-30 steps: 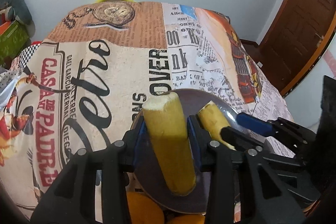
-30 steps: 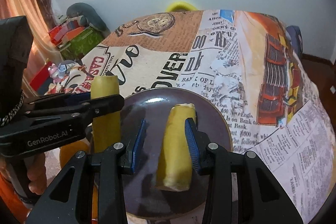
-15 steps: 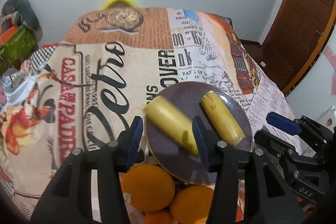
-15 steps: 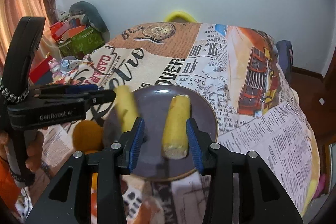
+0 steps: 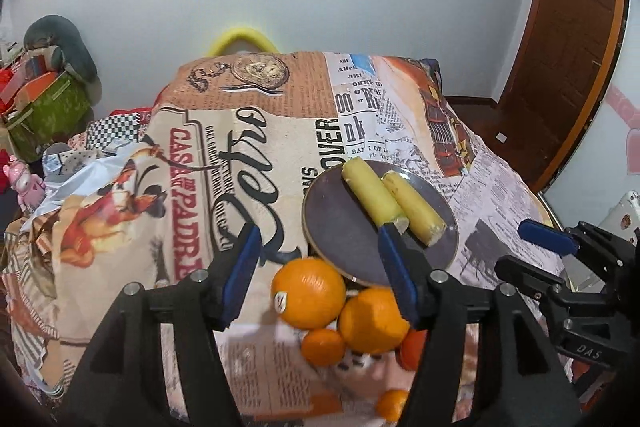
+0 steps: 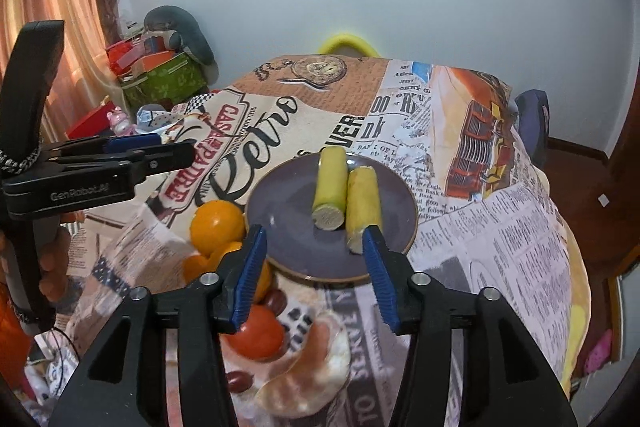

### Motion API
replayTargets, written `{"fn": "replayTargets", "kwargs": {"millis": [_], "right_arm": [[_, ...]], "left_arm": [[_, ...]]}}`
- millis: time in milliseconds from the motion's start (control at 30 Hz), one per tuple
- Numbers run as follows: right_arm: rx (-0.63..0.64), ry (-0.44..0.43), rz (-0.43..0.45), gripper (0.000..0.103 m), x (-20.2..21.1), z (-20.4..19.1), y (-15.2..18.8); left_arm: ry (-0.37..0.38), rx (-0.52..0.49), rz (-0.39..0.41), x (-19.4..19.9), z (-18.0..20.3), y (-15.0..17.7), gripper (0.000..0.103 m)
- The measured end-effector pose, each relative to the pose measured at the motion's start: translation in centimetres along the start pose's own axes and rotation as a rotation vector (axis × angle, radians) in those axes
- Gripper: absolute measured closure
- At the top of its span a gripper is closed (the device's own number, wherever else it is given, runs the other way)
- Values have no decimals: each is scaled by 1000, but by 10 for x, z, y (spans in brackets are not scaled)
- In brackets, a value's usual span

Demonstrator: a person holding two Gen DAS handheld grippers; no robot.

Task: Organize fruits
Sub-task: 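Grasp a large orange with the right tool and lift it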

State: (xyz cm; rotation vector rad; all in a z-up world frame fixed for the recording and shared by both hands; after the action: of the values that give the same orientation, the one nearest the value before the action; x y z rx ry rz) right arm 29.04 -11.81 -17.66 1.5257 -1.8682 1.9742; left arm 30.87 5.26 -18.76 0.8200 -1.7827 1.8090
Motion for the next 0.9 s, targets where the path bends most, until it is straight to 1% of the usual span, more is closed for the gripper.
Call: {"fn": "replayTargets", "kwargs": {"millis": [67, 133, 233, 333, 500, 667, 800, 900], "right_arm": [[0, -2, -1, 50, 2, -6, 3], [0, -6, -9, 49, 0, -12, 6], [1, -14, -30, 44, -7, -21, 11], [8, -27, -56, 39, -18, -30, 17], [2, -56, -119, 38, -44, -40, 29], [7, -70, -177, 38, -71, -47, 38], [-3, -74, -201, 38, -86, -47, 40], [-16, -80, -216, 38, -95, -47, 41]], "left_arm": [[-8, 0, 12, 9, -4, 6, 35], [-21, -6, 23, 16, -9, 12, 33], [-33, -9, 25, 24, -18, 25, 33], [-23, 0, 11, 26, -27, 40, 33], [-34, 13, -12, 21, -47, 66, 33], [-32, 42, -62, 5, -64, 89, 33], [-18, 64, -82, -5, -73, 101, 33], [-22, 72, -84, -10, -77, 104, 33]]}}
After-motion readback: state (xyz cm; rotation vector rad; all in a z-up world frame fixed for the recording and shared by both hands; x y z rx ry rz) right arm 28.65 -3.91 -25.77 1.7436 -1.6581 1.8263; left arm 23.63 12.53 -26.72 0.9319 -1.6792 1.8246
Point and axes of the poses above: each gripper's, at about its wrist camera, not at the fingertips, and x roughly against the way its jaws point, z to its right, y to its underside, the point moved 7 cm from there along -x, roughly the way its jaws point, and after that the axes turned 7 degrees about -y, right-handed, at the moved point
